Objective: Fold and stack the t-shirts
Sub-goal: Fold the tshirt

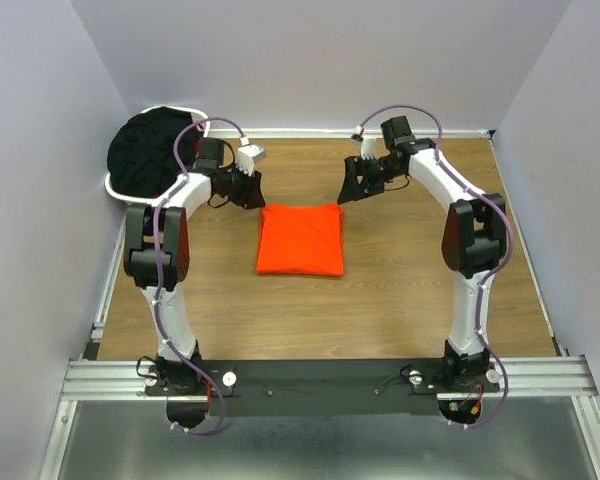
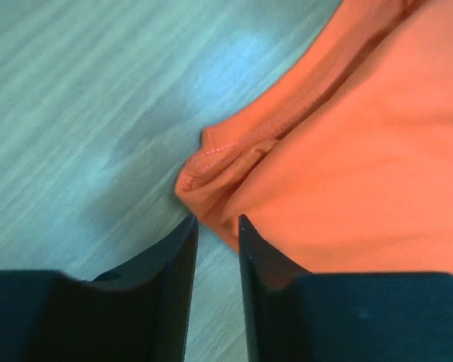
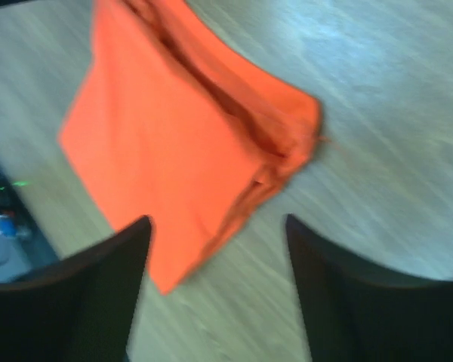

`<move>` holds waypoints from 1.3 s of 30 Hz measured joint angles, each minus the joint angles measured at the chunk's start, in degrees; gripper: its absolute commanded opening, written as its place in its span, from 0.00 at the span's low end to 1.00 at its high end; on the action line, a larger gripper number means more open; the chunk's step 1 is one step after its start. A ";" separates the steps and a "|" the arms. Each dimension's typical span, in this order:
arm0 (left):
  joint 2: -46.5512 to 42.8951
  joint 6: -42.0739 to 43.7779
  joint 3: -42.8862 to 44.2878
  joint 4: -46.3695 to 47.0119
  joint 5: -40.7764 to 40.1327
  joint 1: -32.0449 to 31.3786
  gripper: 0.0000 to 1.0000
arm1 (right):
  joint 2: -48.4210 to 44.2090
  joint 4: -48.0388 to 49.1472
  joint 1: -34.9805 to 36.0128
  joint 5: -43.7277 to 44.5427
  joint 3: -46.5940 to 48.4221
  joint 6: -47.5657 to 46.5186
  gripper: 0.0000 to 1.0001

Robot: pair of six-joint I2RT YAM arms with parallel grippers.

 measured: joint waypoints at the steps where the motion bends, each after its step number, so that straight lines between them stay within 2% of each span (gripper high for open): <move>1: -0.92 -0.83 -0.44 0.92 1.14 0.37 0.64 | 0.00 0.33 0.00 -1.55 -0.15 1.36 0.87; 2: -2.71 -1.07 -1.68 1.97 2.75 0.74 0.73 | -0.02 0.57 0.00 -2.75 -0.39 2.08 0.88; 4: -7.10 -3.32 -4.98 4.50 6.25 1.09 0.82 | -0.44 2.75 0.09 -6.32 -2.51 5.14 0.92; 5: -9.38 -5.46 -6.49 5.62 9.38 0.96 0.93 | -0.66 3.85 0.28 -8.09 -3.98 6.88 0.94; 7: -14.62 -9.07 -10.38 10.58 13.22 -0.26 0.94 | -0.72 6.01 0.90 -10.84 -5.95 9.57 0.98; 11: -17.51 -22.01 -16.76 24.68 20.41 -3.48 0.95 | -0.17 11.80 3.91 -15.80 -7.96 16.26 0.99; 15: -12.85 -33.51 -20.81 36.68 24.92 -5.49 0.95 | 2.10 18.95 5.99 -19.28 -7.96 22.99 0.99; 20: -2.75 -42.99 -19.37 46.47 26.86 -5.05 0.95 | 7.43 26.29 5.75 -20.15 -7.96 28.26 0.98; 26: 8.15 -51.25 -17.75 53.46 27.21 -1.84 0.95 | 11.93 29.03 4.04 -19.89 -7.61 30.34 0.98; 32: 8.94 -54.07 -16.83 56.54 28.06 1.09 0.95 | 12.79 29.86 0.83 -18.43 -5.20 30.25 0.99; 36: 4.79 -54.58 -18.71 55.45 28.22 2.38 0.95 | 11.06 29.46 -0.92 -18.08 -5.95 30.23 1.00; 39: -4.57 -54.23 -23.26 54.55 28.72 2.01 0.95 | 6.71 29.16 -1.40 -18.36 -9.03 30.69 1.00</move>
